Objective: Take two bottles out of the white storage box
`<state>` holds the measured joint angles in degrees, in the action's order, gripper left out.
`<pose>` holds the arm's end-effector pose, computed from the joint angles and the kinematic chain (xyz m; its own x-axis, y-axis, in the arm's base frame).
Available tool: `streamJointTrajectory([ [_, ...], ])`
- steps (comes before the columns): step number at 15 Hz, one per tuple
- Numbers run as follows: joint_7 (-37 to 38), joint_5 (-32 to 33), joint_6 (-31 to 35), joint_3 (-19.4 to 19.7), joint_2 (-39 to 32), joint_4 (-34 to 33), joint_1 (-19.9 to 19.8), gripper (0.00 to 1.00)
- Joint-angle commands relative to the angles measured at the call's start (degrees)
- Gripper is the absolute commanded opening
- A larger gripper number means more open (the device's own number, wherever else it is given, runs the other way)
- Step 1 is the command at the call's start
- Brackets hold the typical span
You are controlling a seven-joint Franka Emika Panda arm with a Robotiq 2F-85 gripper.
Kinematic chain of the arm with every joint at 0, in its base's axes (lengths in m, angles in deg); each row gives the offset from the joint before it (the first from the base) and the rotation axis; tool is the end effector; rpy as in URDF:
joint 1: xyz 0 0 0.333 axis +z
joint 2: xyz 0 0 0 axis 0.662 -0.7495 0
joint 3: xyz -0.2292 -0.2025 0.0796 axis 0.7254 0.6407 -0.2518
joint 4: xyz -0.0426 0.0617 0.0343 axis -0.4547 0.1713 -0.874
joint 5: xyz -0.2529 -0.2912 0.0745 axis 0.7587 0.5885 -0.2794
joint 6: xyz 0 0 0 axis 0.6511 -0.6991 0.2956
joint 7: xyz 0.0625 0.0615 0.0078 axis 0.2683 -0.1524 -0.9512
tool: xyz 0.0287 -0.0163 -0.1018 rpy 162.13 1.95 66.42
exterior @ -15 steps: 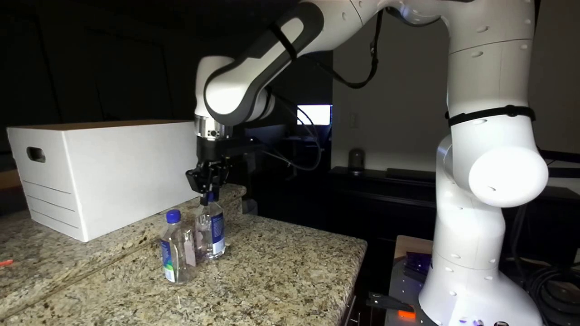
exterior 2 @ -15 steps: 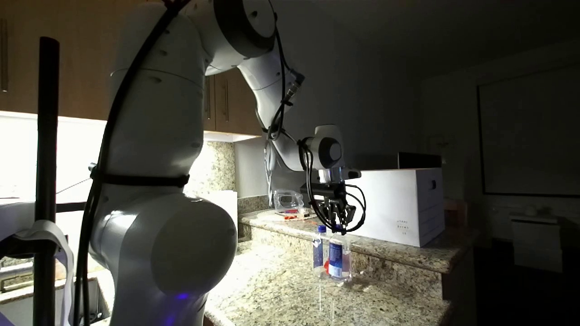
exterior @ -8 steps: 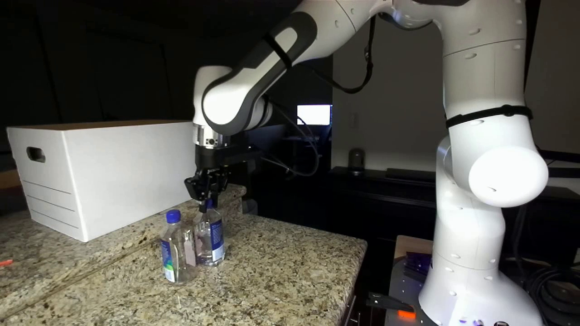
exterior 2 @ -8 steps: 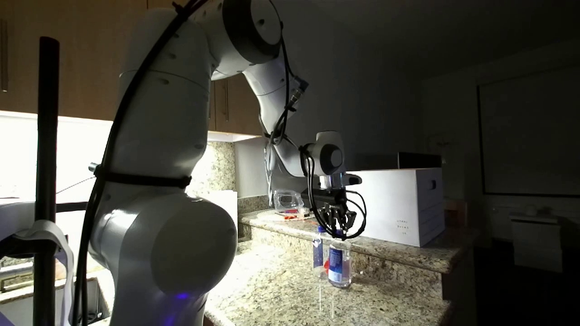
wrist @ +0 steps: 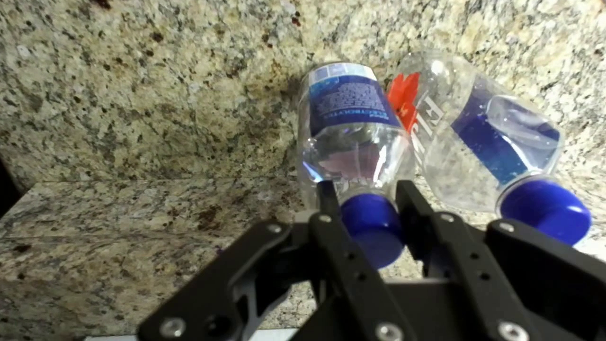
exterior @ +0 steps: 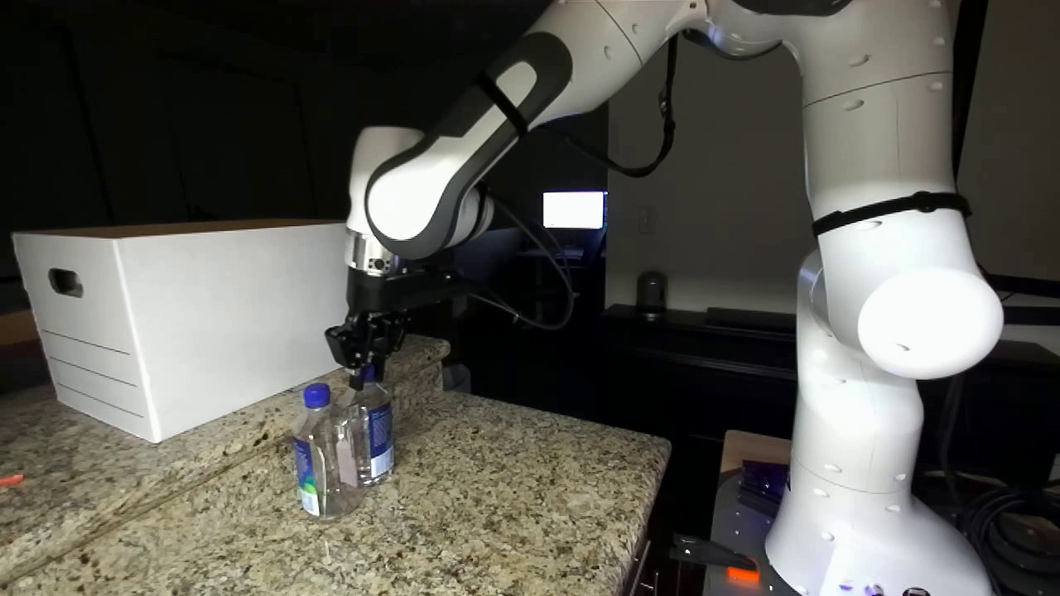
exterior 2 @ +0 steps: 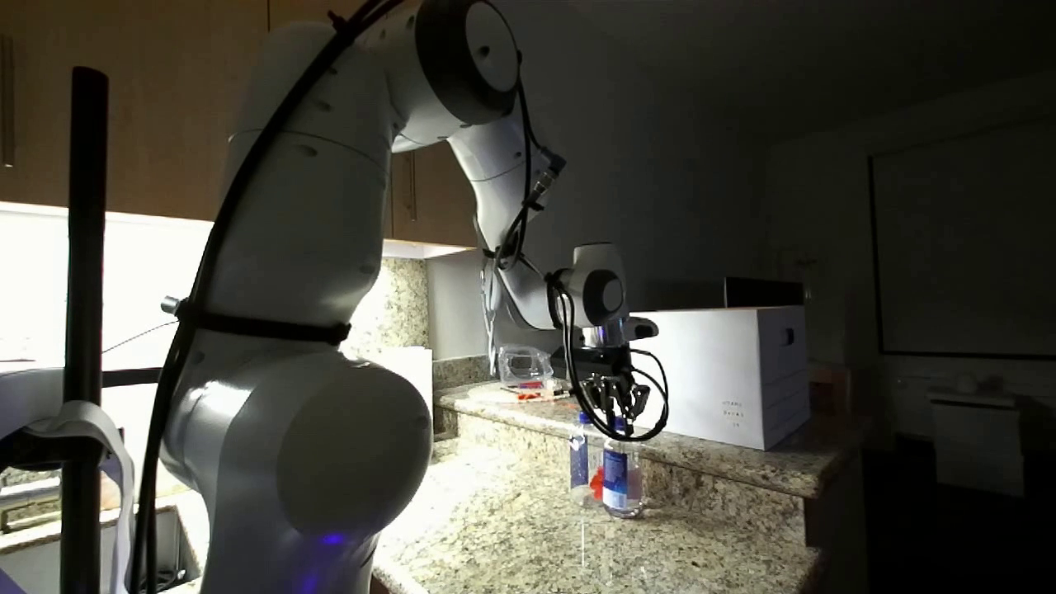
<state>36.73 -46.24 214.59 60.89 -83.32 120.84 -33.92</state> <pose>0.5644 0.1116 0.3535 0.9698 -0.0333 0.2418 -0.0217 -0.9985 -0.0502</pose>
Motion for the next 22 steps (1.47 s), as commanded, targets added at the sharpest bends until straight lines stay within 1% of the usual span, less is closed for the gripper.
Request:
streamJointTrajectory([
  [1, 1.67, 1.82, -2.02, 0.19, -1.86, -2.36, 0.15, 0.15],
  [11, 4.72, 3.65, -9.89, 0.73, -4.08, -7.42, 0.84, 0.15],
  [22, 5.50, 3.40, -13.30, 0.76, -4.59, -8.75, 0.82, 0.15],
])
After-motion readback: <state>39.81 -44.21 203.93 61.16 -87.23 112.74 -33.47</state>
